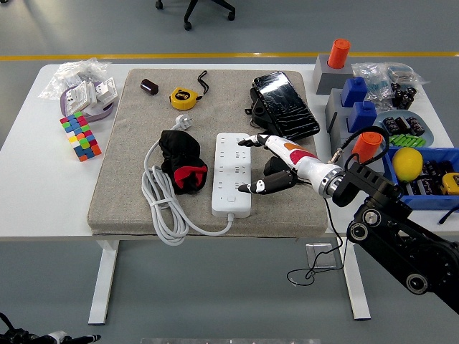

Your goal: Pull the plug out and thorw away

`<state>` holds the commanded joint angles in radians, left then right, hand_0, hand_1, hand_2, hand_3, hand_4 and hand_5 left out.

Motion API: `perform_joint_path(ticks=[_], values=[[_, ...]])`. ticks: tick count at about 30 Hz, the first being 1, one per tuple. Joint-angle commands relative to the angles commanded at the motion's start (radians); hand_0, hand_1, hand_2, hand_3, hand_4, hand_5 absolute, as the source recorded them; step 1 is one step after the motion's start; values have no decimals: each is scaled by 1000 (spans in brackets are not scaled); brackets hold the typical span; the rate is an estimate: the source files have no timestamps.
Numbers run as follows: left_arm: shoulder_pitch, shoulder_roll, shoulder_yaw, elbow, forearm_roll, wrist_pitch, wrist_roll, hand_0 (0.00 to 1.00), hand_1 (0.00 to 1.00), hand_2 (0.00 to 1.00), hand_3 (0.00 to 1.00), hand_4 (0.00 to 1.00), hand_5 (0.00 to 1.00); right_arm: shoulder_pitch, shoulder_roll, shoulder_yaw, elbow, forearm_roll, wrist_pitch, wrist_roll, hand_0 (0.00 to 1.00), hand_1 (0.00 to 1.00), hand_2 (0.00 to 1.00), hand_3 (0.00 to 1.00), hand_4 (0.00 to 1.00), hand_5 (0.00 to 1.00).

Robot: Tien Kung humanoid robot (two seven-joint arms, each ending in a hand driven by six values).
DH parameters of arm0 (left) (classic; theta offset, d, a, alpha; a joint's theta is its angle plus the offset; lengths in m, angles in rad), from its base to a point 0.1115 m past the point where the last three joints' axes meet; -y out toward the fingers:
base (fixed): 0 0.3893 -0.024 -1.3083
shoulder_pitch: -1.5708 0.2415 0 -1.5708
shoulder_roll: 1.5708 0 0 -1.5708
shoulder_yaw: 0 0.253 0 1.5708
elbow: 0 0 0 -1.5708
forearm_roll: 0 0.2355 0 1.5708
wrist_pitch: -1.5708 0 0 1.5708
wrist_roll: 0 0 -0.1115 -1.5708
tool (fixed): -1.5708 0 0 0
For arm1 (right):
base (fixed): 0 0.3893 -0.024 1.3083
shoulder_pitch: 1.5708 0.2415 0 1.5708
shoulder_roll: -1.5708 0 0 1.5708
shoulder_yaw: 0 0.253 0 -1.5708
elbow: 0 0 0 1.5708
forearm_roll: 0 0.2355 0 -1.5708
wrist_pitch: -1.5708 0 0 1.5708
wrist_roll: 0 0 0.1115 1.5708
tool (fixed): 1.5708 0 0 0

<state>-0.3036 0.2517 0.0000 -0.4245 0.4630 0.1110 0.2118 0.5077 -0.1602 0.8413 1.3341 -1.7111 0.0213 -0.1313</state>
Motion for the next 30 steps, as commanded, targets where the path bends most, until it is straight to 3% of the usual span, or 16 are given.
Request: perform_joint_path(ticks=[30], values=[[5, -7, -12, 5, 1, 1, 0, 530, 665, 693, 662, 828, 687, -39, -7, 120, 36, 44, 0, 10, 851, 849, 804, 811, 998, 310]])
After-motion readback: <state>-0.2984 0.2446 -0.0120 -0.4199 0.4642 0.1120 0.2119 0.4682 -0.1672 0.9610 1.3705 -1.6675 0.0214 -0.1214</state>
